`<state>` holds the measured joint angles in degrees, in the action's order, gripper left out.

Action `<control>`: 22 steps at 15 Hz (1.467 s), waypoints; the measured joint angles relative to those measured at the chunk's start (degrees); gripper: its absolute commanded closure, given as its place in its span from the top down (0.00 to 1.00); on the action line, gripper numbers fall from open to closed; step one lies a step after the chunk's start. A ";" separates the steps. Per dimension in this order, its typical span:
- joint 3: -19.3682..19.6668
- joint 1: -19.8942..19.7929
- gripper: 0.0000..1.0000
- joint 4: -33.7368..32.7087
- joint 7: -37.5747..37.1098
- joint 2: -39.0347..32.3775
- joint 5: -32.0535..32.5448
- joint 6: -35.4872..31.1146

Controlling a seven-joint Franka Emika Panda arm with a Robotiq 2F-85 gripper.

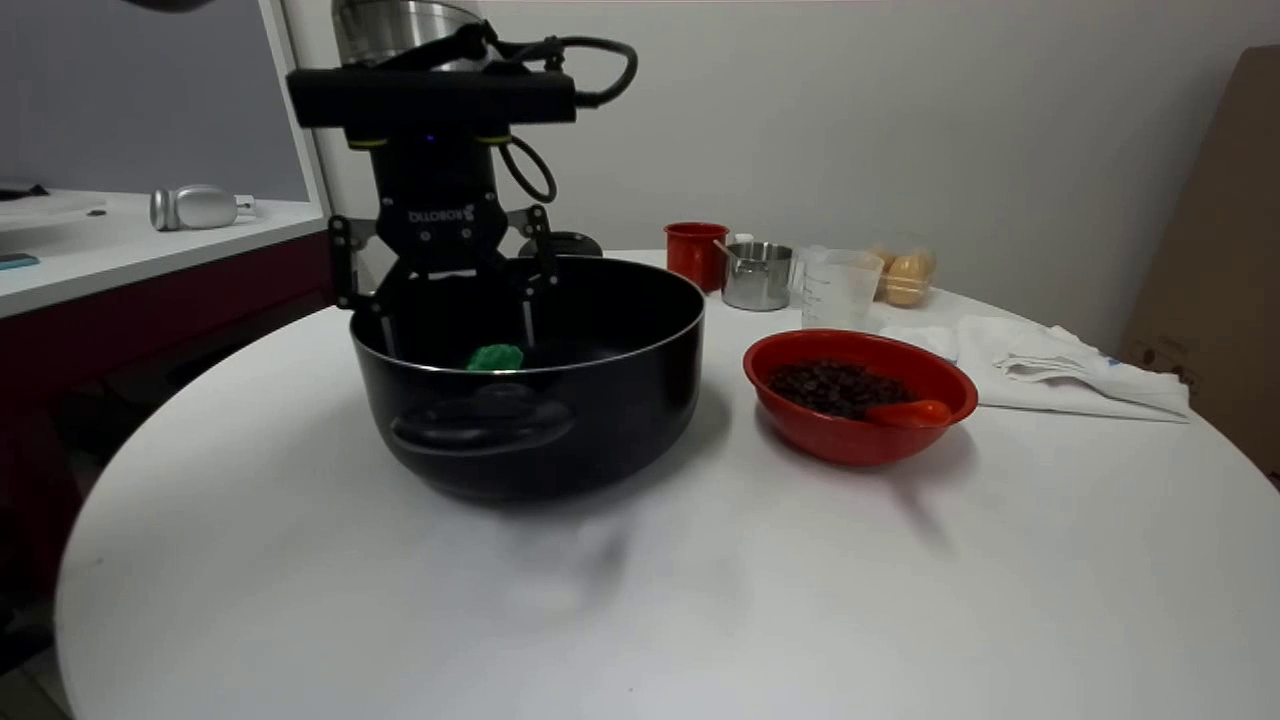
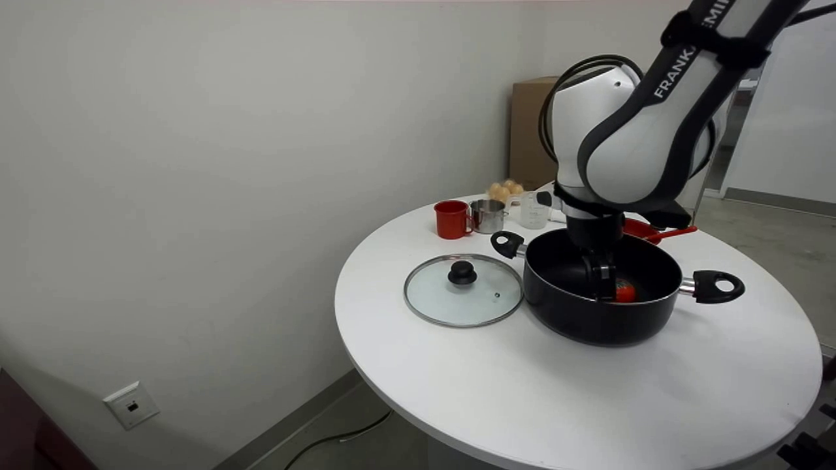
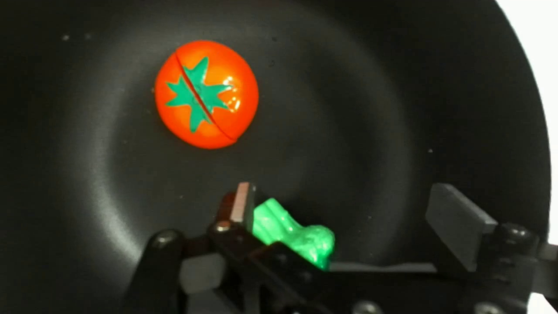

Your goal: Remove the glass lid from the pot, take out the broccoli and orange from the pot and place them on the table

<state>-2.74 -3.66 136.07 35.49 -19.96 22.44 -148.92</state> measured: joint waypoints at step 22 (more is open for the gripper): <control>-3.72 -1.80 0.54 -10.15 16.21 -12.06 -9.90 -0.08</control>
<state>-6.46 -5.45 125.93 51.71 -32.02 12.54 -149.00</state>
